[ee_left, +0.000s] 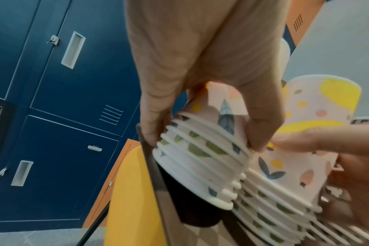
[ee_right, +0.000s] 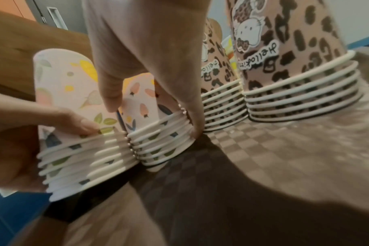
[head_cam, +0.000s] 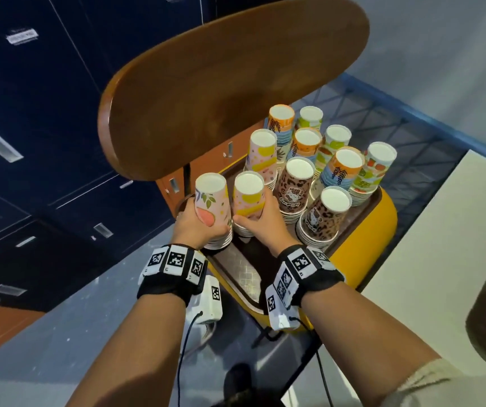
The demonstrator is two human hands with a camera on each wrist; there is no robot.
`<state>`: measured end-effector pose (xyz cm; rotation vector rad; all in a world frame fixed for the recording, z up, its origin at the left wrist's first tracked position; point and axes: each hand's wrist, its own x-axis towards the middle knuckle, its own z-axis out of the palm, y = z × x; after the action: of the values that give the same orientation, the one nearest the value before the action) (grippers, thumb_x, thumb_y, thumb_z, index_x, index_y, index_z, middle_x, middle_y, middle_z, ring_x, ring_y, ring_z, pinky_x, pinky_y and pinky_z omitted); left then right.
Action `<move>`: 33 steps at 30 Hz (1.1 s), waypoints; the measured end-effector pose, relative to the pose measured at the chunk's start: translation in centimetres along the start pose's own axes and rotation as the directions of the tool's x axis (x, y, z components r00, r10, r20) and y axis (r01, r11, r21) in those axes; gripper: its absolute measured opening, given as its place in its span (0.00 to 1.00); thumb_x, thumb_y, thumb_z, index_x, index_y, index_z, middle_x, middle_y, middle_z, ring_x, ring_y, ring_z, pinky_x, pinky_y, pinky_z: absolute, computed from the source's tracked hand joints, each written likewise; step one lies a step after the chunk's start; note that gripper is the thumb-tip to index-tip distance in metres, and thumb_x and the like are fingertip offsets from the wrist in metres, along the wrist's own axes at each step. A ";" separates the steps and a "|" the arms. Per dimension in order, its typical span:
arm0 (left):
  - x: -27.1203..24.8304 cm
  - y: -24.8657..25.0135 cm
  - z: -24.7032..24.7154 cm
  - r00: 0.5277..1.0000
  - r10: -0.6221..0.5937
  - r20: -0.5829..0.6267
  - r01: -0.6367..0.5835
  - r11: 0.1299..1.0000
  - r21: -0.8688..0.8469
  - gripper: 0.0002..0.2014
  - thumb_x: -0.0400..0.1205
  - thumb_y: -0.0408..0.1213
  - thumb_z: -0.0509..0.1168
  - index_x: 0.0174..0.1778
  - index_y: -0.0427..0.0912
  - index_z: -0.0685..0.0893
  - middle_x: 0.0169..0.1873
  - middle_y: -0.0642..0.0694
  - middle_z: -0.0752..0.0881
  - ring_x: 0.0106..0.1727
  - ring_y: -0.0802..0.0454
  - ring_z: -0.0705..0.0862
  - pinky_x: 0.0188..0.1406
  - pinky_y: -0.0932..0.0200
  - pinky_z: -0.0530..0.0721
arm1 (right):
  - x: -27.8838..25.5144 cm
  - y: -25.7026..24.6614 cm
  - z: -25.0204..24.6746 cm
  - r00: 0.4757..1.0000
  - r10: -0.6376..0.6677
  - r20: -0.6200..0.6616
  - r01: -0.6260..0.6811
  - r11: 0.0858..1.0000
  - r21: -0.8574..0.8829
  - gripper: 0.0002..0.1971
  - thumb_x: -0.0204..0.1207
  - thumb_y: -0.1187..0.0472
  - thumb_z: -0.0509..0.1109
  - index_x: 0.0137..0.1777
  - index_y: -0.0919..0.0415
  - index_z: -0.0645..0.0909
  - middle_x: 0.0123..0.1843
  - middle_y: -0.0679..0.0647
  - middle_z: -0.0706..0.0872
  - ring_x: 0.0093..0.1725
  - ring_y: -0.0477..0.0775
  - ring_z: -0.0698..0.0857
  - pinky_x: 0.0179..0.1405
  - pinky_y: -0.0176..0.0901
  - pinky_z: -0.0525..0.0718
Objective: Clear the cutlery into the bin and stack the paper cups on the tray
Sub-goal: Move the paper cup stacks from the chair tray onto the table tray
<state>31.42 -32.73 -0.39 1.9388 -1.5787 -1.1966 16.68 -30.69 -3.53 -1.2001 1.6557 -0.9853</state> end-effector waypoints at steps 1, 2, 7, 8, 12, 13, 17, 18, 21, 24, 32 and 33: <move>-0.4 0.1 0.1 1.000 -0.004 0.006 0.003 1.000 0.009 0.43 0.60 0.44 0.78 0.71 0.42 0.69 0.69 0.38 0.77 0.71 0.39 0.75 0.70 0.46 0.75 | -0.6 0.5 -0.3 1.000 0.017 -0.009 -0.017 1.000 -0.002 0.44 0.61 0.55 0.80 0.75 0.55 0.61 0.71 0.59 0.66 0.69 0.50 0.76 0.71 0.48 0.76; -0.7 -0.1 0.2 1.000 -0.006 0.012 0.006 1.000 0.018 0.41 0.62 0.43 0.78 0.71 0.43 0.68 0.69 0.37 0.76 0.71 0.38 0.74 0.69 0.46 0.75 | -1.1 1.0 -0.6 1.000 0.019 -0.013 -0.019 1.000 -0.004 0.41 0.65 0.59 0.79 0.76 0.56 0.61 0.70 0.58 0.65 0.62 0.38 0.78 0.66 0.36 0.77; -2.5 -0.7 0.0 0.999 0.026 0.042 -0.026 1.000 -0.002 0.43 0.58 0.41 0.78 0.70 0.44 0.70 0.66 0.38 0.78 0.69 0.39 0.75 0.64 0.48 0.75 | -4.1 1.1 -1.1 1.000 0.016 -0.020 -0.016 1.000 0.004 0.40 0.66 0.61 0.79 0.76 0.55 0.62 0.72 0.58 0.62 0.54 0.38 0.77 0.68 0.38 0.76; -3.1 -0.5 0.0 0.998 0.026 0.052 -0.025 1.000 -0.017 0.44 0.55 0.43 0.76 0.70 0.44 0.70 0.65 0.38 0.79 0.68 0.40 0.75 0.62 0.49 0.75 | -4.6 1.0 -1.2 0.999 0.018 -0.029 -0.018 1.000 0.008 0.41 0.65 0.60 0.79 0.76 0.54 0.63 0.72 0.58 0.62 0.59 0.43 0.75 0.72 0.41 0.73; -5.2 0.0 0.5 0.990 0.093 0.104 -0.085 0.993 -0.085 0.47 0.48 0.49 0.75 0.68 0.46 0.72 0.63 0.43 0.81 0.66 0.43 0.78 0.64 0.50 0.77 | -7.2 1.1 -2.7 0.996 0.017 -0.087 -0.010 0.996 0.084 0.42 0.63 0.59 0.81 0.76 0.52 0.65 0.70 0.56 0.65 0.65 0.47 0.71 0.73 0.41 0.71; -5.7 0.2 0.8 0.984 0.124 0.129 -0.112 0.989 -0.095 0.49 0.46 0.51 0.76 0.67 0.48 0.72 0.64 0.44 0.81 0.67 0.44 0.78 0.67 0.46 0.77 | -8.0 1.2 -3.5 0.995 0.020 -0.096 -0.010 0.995 0.101 0.40 0.63 0.59 0.81 0.75 0.52 0.66 0.70 0.56 0.66 0.63 0.45 0.71 0.70 0.39 0.71; -7.2 1.8 2.7 0.940 0.238 0.245 -0.216 0.970 -0.112 0.49 0.46 0.53 0.78 0.67 0.53 0.72 0.64 0.47 0.82 0.67 0.47 0.80 0.68 0.38 0.78 | -11.7 1.5 -7.2 0.985 -0.002 -0.170 0.036 0.979 0.201 0.36 0.60 0.55 0.82 0.68 0.50 0.72 0.68 0.56 0.74 0.66 0.49 0.78 0.68 0.50 0.81; -8.0 2.6 3.3 0.922 0.268 0.279 -0.242 0.962 -0.124 0.48 0.47 0.51 0.78 0.67 0.54 0.73 0.64 0.48 0.83 0.66 0.47 0.80 0.68 0.39 0.78 | -12.7 1.6 -8.2 0.980 -0.002 -0.201 0.047 0.974 0.220 0.36 0.59 0.54 0.82 0.68 0.49 0.72 0.68 0.56 0.76 0.66 0.49 0.79 0.66 0.49 0.82; -10.4 5.3 5.7 0.855 0.340 0.393 -0.300 0.940 -0.161 0.43 0.48 0.49 0.76 0.62 0.55 0.74 0.57 0.53 0.84 0.59 0.55 0.82 0.59 0.54 0.81 | -16.0 2.0 -12.1 0.961 0.005 -0.275 0.064 0.969 0.241 0.34 0.61 0.57 0.82 0.66 0.44 0.71 0.67 0.51 0.79 0.65 0.45 0.80 0.60 0.37 0.82; -13.2 8.2 9.0 0.751 0.422 0.508 -0.359 0.907 -0.222 0.39 0.49 0.43 0.78 0.59 0.54 0.73 0.50 0.61 0.83 0.52 0.68 0.81 0.46 0.71 0.79 | -19.7 2.7 -16.4 0.933 0.005 -0.359 0.073 0.977 0.202 0.29 0.63 0.57 0.81 0.61 0.41 0.73 0.63 0.48 0.82 0.60 0.40 0.82 0.55 0.30 0.81; -19.5 13.9 16.7 0.513 0.526 0.678 -0.408 0.845 -0.347 0.37 0.51 0.37 0.78 0.57 0.55 0.76 0.53 0.54 0.86 0.52 0.64 0.85 0.50 0.66 0.83 | -28.0 4.2 -24.7 0.826 0.081 -0.558 0.076 0.965 0.251 0.33 0.59 0.54 0.82 0.64 0.50 0.74 0.62 0.52 0.85 0.61 0.47 0.85 0.63 0.47 0.83; -20.3 14.7 17.6 0.484 0.533 0.694 -0.418 0.837 -0.353 0.36 0.50 0.37 0.78 0.55 0.56 0.76 0.52 0.54 0.86 0.50 0.65 0.86 0.49 0.68 0.84 | -29.0 4.4 -25.7 0.813 0.090 -0.576 0.076 0.963 0.257 0.33 0.58 0.53 0.82 0.64 0.51 0.73 0.62 0.52 0.85 0.61 0.48 0.85 0.64 0.49 0.83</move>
<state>8.26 -14.51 7.92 0.7227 -2.1504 -1.9231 -3.31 1.27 6.23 -0.7351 1.8966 -1.6387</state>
